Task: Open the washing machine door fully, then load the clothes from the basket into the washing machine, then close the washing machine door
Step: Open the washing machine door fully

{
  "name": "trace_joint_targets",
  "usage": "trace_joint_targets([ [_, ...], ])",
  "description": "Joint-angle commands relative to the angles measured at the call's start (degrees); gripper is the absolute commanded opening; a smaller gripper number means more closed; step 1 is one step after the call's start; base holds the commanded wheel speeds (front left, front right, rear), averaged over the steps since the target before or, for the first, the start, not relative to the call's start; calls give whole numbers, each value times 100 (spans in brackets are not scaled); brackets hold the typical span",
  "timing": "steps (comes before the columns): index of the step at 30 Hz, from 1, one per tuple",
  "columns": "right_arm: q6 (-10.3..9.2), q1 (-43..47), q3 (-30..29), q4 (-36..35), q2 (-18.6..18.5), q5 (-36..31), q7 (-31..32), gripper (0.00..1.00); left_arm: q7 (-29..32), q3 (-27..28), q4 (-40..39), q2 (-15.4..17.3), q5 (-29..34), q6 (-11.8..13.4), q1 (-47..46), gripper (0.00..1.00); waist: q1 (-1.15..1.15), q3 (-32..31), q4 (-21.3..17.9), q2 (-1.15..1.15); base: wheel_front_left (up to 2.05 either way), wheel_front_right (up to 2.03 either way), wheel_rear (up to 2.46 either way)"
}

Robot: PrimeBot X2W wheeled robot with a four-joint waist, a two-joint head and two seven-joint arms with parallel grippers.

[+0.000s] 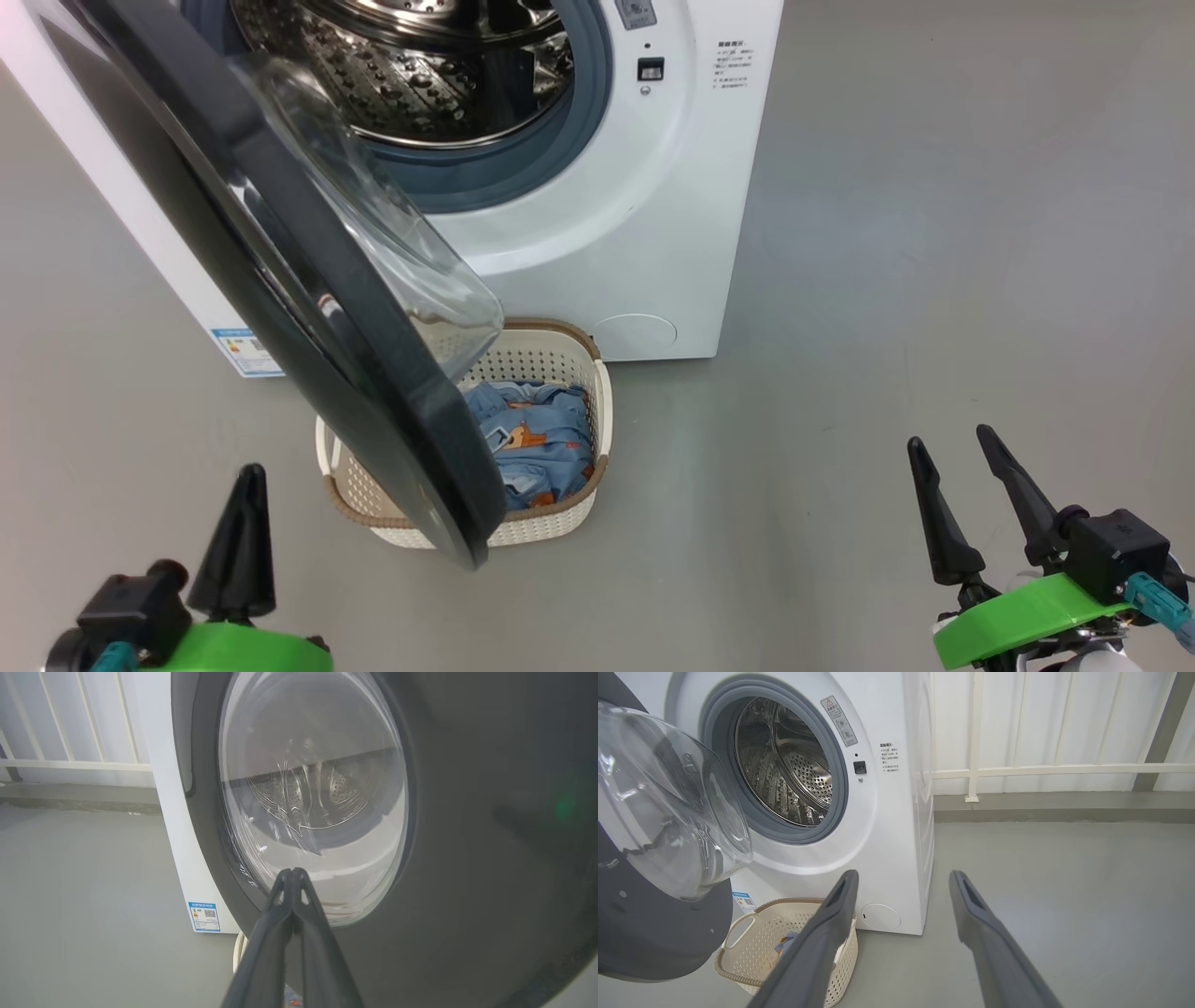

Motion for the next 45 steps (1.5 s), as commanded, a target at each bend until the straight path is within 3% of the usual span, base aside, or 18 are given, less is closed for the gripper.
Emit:
trace_joint_targets([
  [1,10,-93,130,-117,-18,59,-67,100,-32,217,-263,117,-51,-15,-251,0,0,-25,4,0,0,0,0],
  [9,10,-4,95,-55,7,107,-67,100,-32,260,-982,168,14,-15,-467,0,0,-170,9,0,0,0,0],
  [19,10,109,112,0,39,161,-67,100,-32,-210,-1972,237,40,-15,-796,0,0,-392,-47,0,0,0,0],
  [28,10,170,107,42,31,203,-67,100,-32,-1329,-2793,280,42,-15,-899,0,0,-512,-62,0,0,0,0],
  [38,10,169,203,68,9,274,-67,100,-32,-2763,-2462,339,-80,-15,-876,0,0,-498,-90,0,0,0,0],
  [45,10,170,265,83,-24,332,-67,100,-32,-3193,-1733,311,-260,-15,-777,0,0,-466,-148,0,0,0,0],
])
